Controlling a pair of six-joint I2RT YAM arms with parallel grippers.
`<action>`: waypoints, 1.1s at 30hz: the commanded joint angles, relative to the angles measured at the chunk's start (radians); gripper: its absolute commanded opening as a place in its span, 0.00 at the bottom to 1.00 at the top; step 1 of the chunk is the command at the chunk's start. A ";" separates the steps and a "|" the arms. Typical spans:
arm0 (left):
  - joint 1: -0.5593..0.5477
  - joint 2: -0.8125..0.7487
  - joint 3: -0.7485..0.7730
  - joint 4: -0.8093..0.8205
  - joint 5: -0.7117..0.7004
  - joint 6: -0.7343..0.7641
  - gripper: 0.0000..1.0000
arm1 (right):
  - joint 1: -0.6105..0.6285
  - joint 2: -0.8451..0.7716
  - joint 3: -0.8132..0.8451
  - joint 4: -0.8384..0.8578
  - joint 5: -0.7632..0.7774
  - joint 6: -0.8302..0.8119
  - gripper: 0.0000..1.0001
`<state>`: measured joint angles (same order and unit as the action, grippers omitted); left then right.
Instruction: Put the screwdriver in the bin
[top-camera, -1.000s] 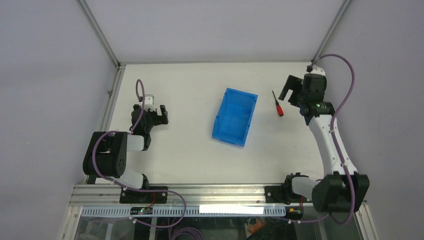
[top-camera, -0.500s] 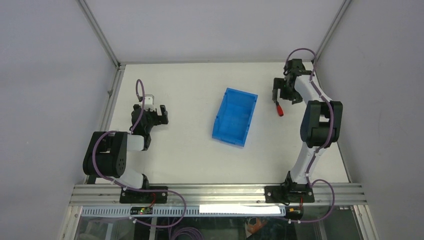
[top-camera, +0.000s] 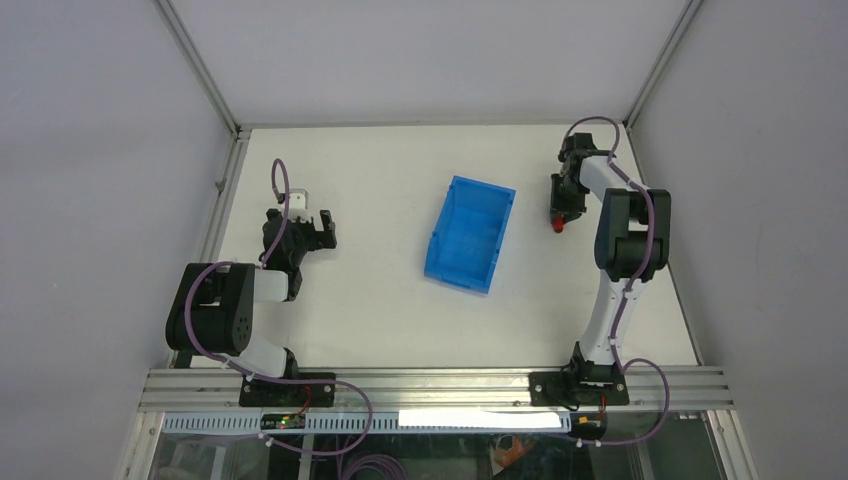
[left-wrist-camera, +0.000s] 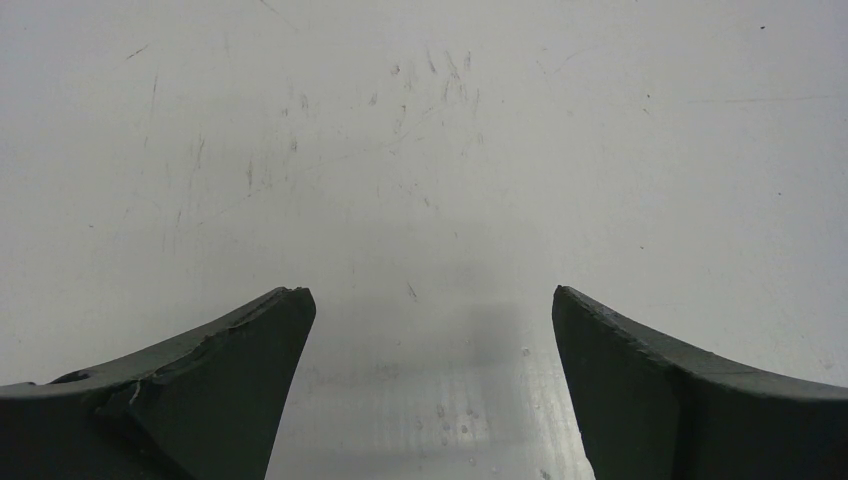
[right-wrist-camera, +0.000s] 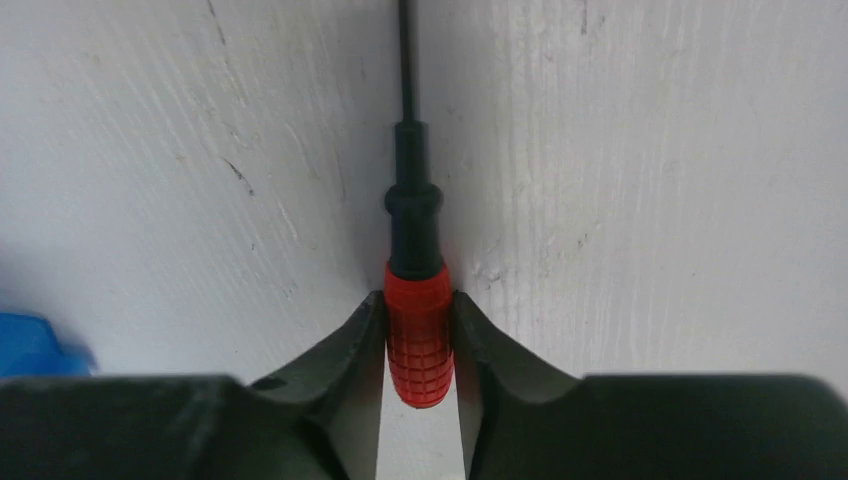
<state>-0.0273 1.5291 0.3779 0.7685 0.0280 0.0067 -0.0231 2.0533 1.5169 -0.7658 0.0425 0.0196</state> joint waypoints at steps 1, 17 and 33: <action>-0.010 -0.021 0.004 0.037 0.008 -0.019 0.99 | -0.006 -0.001 -0.002 0.025 0.010 0.029 0.22; -0.011 -0.021 0.004 0.037 0.008 -0.019 0.99 | -0.001 -0.365 0.159 -0.283 0.081 0.134 0.14; -0.011 -0.022 0.004 0.037 0.008 -0.019 0.99 | 0.507 -0.571 0.214 -0.223 0.158 0.254 0.10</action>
<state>-0.0273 1.5291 0.3779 0.7685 0.0284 0.0067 0.3882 1.5517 1.7172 -1.0622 0.1413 0.2108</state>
